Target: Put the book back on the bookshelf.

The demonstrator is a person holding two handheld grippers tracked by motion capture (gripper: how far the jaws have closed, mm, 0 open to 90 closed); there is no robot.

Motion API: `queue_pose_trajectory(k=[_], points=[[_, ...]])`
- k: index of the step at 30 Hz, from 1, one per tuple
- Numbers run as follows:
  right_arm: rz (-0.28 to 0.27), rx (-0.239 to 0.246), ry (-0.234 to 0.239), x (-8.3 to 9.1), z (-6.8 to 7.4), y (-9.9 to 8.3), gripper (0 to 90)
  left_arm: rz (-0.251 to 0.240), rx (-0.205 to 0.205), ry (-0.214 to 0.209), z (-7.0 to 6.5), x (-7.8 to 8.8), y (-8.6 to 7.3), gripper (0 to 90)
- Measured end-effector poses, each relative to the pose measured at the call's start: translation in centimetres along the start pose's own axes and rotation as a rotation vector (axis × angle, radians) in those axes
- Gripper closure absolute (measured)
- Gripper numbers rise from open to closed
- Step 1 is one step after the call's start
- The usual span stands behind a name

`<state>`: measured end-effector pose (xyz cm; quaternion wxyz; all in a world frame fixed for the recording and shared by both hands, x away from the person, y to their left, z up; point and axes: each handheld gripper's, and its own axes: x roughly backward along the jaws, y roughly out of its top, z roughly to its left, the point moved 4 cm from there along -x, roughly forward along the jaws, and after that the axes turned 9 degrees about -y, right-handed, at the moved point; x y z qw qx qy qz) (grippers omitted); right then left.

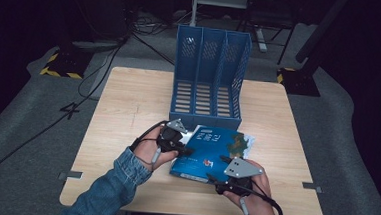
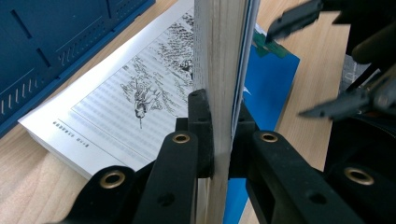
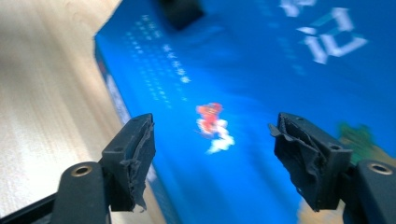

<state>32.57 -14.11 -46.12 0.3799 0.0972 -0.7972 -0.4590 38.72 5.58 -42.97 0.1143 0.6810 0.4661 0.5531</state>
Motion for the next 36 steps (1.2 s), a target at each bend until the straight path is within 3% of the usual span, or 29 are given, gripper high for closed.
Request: queue_pose_trajectory(k=[7,10,16,17,22,26,31,36], points=[[0.056,0.082,0.004,-1.5,2.6,-0.3,26.9,0.003,0.008,-0.009,-0.2,0.0,-0.1,84.3],[0.076,0.109,0.012,-2.1,3.5,-0.5,26.0,-0.007,0.035,-0.039,0.0,-0.1,-0.2,84.3],[0.052,0.286,-0.117,-3.4,4.4,-1.1,16.7,-0.009,0.051,-0.053,0.0,-0.1,-0.2,84.3],[0.046,0.297,-0.134,-3.6,4.4,-1.2,15.1,-0.005,0.053,-0.053,0.0,-0.1,-0.2,84.3],[0.029,0.304,-0.154,-4.1,4.6,-1.5,11.6,-0.005,0.073,-0.064,0.2,-0.3,-0.3,84.2],[0.009,0.332,-0.2,-4.4,4.7,-1.8,9.9,-0.008,0.082,-0.078,0.1,-0.4,-0.2,84.1],[0.002,0.311,-0.228,-4.9,4.5,-1.9,1.2,-0.01,0.093,-0.092,-0.2,-0.6,-0.2,83.9],[-0.022,0.349,-0.303,-5.5,4.4,-2.4,0.0,-0.011,0.109,-0.098,-0.2,-0.8,-0.2,83.7]])
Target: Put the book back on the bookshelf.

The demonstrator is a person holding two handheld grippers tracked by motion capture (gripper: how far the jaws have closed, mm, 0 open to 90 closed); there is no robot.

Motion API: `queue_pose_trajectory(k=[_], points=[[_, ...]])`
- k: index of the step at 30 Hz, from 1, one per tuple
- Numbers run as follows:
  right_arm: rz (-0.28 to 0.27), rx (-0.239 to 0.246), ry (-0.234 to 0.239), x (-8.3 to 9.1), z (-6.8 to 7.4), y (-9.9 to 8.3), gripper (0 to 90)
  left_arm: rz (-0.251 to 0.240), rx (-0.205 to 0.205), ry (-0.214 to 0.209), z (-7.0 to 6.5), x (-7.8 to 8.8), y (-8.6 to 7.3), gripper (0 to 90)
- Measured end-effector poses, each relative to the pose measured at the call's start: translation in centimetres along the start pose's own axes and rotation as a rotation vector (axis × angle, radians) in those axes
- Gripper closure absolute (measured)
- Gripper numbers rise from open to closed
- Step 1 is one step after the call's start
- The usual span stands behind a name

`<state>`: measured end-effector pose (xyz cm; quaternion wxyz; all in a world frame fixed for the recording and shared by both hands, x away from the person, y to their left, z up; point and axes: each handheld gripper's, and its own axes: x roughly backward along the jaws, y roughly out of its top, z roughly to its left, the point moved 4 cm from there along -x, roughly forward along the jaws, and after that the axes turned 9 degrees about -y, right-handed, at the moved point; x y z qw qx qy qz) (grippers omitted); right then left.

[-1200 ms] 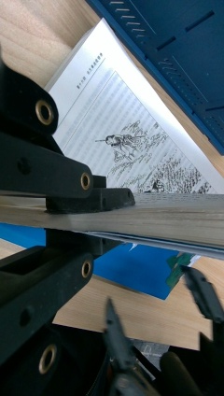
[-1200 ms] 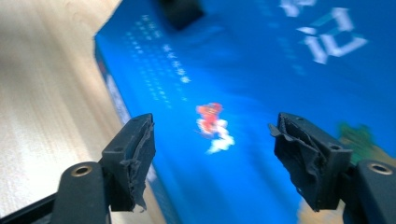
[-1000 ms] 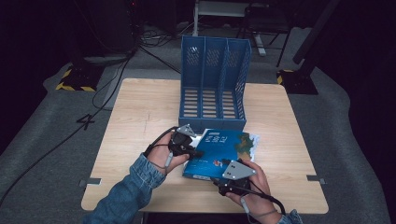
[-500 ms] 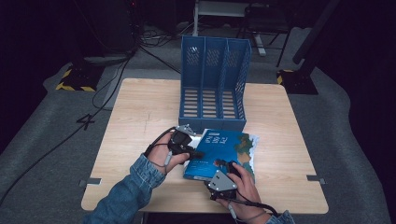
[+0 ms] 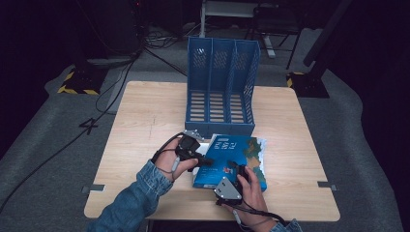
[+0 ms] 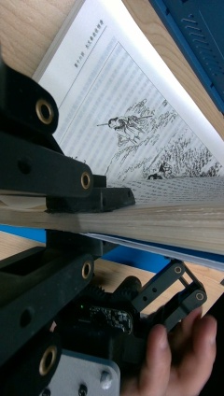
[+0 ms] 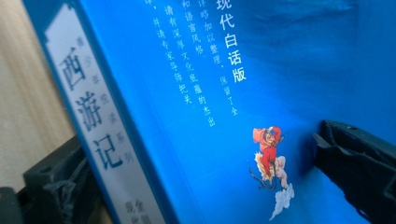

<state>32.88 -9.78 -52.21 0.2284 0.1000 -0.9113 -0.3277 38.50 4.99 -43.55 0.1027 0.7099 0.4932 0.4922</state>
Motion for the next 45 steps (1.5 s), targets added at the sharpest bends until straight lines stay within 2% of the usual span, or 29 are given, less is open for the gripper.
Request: queue_pose_trajectory(k=[6,9,11,13,16,19,24,29,35,38,39,41,42,45], points=[[0.004,0.006,-0.023,-0.3,-0.1,-0.2,0.0,-0.009,0.003,-0.005,-0.1,-0.2,0.1,83.3],[0.011,0.004,-0.05,-0.4,-0.1,-0.4,0.0,-0.007,0.009,-0.004,-0.1,-0.3,0.1,83.0],[0.016,0.004,-0.026,-0.6,-0.2,-0.6,0.0,-0.013,0.013,-0.002,0.0,-0.4,0.1,82.8],[0.012,0.001,-0.029,-0.7,-0.2,-0.6,0.0,-0.015,0.013,-0.005,-0.1,-0.4,0.1,82.8],[0.002,-0.002,-0.036,-0.8,-0.3,-0.8,0.0,-0.011,0.011,-0.003,-0.1,-0.5,0.1,82.8],[-0.008,-0.018,-0.017,-1.1,-0.4,-0.9,0.0,-0.012,0.022,-0.001,-0.5,-1.0,0.4,82.5],[-0.061,-0.041,-0.039,-1.6,-0.6,-1.3,0.0,-0.022,0.034,-0.023,-0.6,-1.3,0.4,81.4],[-0.06,-0.035,-0.059,-1.7,-0.5,-1.3,0.0,-0.024,0.035,-0.028,-0.6,-1.3,0.5,81.2],[-0.047,-0.034,-0.085,-1.9,-0.4,-1.1,0.0,-0.03,0.024,-0.012,-0.5,-1.2,0.5,81.5],[-0.044,-0.013,-0.091,-2.0,-0.5,-0.9,0.0,-0.036,0.022,0.006,-0.4,-1.1,0.5,81.3],[-0.038,0.008,-0.079,-2.2,-0.5,-0.7,0.0,-0.045,0.024,0.033,-0.4,-1.2,0.4,80.2],[-0.035,0.007,-0.07,-2.3,-0.6,-0.7,0.0,-0.049,0.023,0.045,-0.4,-1.2,0.4,79.6],[-0.028,0.008,-0.05,-2.5,-0.7,-0.5,0.0,-0.06,0.02,0.063,-0.3,-1.3,0.3,79.6],[-0.025,0.018,-0.04,-2.8,-0.8,-0.4,0.0,-0.072,0.033,0.064,0.0,-1.3,0.3,79.7]])
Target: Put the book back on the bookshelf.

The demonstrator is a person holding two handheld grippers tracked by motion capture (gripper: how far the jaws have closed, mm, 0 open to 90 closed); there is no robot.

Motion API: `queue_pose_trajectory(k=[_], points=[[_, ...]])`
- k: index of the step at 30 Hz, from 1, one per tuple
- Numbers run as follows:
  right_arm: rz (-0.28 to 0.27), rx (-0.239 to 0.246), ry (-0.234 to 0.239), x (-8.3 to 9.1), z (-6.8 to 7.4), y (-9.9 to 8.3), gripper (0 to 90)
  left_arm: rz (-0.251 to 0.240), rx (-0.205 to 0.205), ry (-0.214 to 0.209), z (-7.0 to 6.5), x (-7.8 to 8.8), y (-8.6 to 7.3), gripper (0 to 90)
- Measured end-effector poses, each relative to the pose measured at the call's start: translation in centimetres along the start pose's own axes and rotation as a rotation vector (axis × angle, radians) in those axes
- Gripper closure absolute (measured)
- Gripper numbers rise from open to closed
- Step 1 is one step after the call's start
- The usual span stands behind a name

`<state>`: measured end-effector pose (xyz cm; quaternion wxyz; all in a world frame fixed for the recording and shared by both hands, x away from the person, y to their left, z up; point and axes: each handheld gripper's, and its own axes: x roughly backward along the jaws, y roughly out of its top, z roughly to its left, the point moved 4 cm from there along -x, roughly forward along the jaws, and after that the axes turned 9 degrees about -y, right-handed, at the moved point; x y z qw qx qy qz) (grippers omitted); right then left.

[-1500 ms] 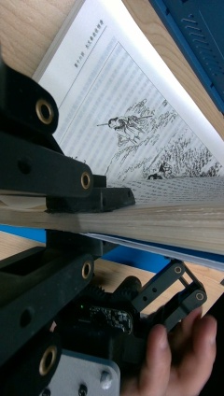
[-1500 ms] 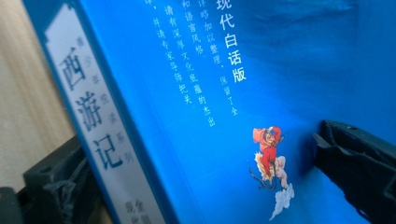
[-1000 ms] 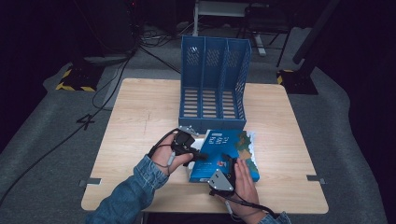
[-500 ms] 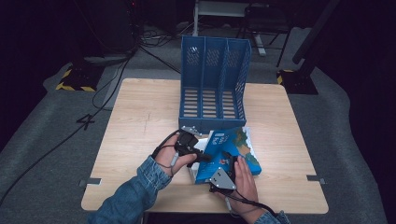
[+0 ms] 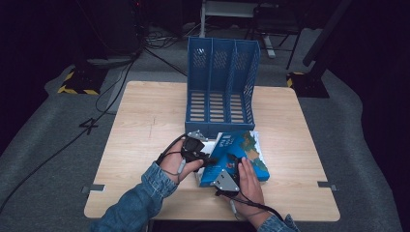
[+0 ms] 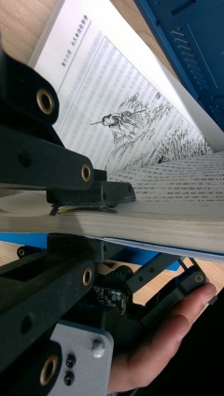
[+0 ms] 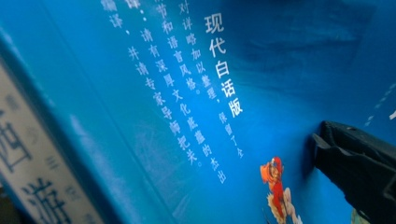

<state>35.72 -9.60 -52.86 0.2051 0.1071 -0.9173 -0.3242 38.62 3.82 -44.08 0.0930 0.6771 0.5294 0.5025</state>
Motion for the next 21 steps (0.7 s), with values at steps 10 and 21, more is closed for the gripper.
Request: queue_pose_trajectory(k=[10,21], points=[[0.04,0.069,0.052,0.0,0.0,0.7,12.5,-0.01,-0.01,0.069,0.6,-0.3,-0.2,75.4],[0.121,0.202,0.144,0.0,-0.1,1.8,39.6,0.016,0.025,0.128,3.2,-0.5,-1.6,52.7]])
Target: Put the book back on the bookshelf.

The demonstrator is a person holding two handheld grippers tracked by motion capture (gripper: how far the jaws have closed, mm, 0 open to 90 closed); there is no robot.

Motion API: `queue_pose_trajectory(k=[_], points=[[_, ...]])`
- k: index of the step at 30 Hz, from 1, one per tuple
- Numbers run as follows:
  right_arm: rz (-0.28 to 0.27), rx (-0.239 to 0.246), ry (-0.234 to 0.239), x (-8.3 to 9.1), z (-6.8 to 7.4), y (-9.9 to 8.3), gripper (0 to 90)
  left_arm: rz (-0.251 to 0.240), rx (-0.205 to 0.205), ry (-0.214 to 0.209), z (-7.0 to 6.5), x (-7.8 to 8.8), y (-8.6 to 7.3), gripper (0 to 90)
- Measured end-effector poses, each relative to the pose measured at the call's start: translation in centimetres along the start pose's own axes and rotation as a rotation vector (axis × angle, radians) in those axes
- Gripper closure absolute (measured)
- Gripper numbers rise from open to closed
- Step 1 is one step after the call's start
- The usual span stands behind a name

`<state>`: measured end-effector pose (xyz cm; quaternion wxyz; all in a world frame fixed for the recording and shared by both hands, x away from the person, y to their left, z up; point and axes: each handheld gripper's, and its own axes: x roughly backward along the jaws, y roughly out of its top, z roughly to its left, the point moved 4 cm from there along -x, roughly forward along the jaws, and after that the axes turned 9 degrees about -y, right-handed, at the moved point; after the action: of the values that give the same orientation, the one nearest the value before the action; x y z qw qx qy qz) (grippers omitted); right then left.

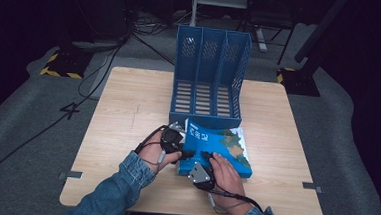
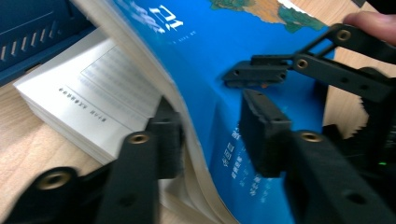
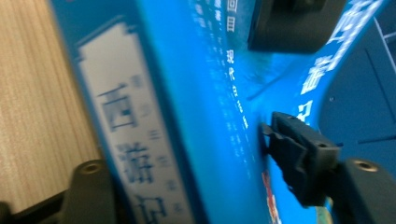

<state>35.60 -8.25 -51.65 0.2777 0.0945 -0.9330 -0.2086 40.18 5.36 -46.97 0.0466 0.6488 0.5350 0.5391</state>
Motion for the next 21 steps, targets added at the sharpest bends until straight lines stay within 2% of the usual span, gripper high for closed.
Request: queue_pose_trajectory(k=[1,2,3,4,5,6,7,8,9,10,11,12,13,16,17,19,21], points=[[0.0,0.0,0.0,0.0,0.0,0.0,39.6,0.0,0.0,0.0,0.0,0.0,0.0,50.6],[-0.002,-0.004,-0.002,0.1,-0.1,0.1,41.7,-0.007,-0.004,0.017,0.2,0.4,0.0,50.6],[-0.01,-0.036,-0.025,0.3,-0.7,0.2,48.7,-0.011,0.001,0.029,0.4,0.9,-0.1,49.4],[-0.021,-0.062,-0.032,0.4,-1.0,0.3,52.3,-0.051,0.047,0.003,0.7,1.9,0.1,49.1],[-0.021,-0.062,-0.032,0.4,-1.0,0.3,52.3,-0.051,0.047,0.003,0.7,1.9,0.1,48.1],[-0.031,-0.081,-0.045,0.5,-1.4,0.4,54.9,-0.093,0.053,0.002,1.1,2.7,0.3,48.1],[-0.04,-0.076,-0.023,0.9,-1.9,0.5,57.5,-0.147,0.029,0.034,1.5,3.7,0.6,46.3],[-0.044,-0.131,0.009,1.0,-2.6,0.5,58.2,-0.174,0.025,0.047,1.8,4.3,0.7,46.5],[-0.049,-0.164,0.023,1.1,-2.9,0.3,58.6,-0.197,0.024,0.049,2.1,4.9,0.8,47.1],[-0.06,-0.19,0.017,1.2,-3.2,0.3,59.0,-0.234,0.025,0.055,2.4,5.5,0.9,47.2],[-0.067,-0.203,0.018,1.4,-3.6,0.2,59.3,-0.234,0.025,0.055,2.4,5.5,0.9,46.4],[-0.075,-0.223,0.02,1.6,-4.0,0.2,59.6,-0.275,0.029,0.084,3.3,6.1,0.9,46.2],[-0.075,-0.223,0.02,1.6,-4.0,0.2,59.6,-0.275,0.029,0.084,3.3,6.1,0.9,46.1],[-0.094,-0.261,0.029,2.1,-4.9,0.0,60.1,-0.287,0.041,0.119,4.6,6.3,0.6,45.7],[-0.1,-0.27,0.028,2.3,-5.1,-0.1,60.2,-0.28,0.036,0.142,5.2,6.3,0.4,45.3],[-0.107,-0.292,0.029,2.7,-5.7,0.0,60.6,-0.253,0.012,0.215,6.6,6.1,-0.2,42.7],[-0.112,-0.305,0.033,3.3,-6.3,0.1,61.0,-0.222,-0.001,0.243,7.5,5.9,-0.7,40.8]])
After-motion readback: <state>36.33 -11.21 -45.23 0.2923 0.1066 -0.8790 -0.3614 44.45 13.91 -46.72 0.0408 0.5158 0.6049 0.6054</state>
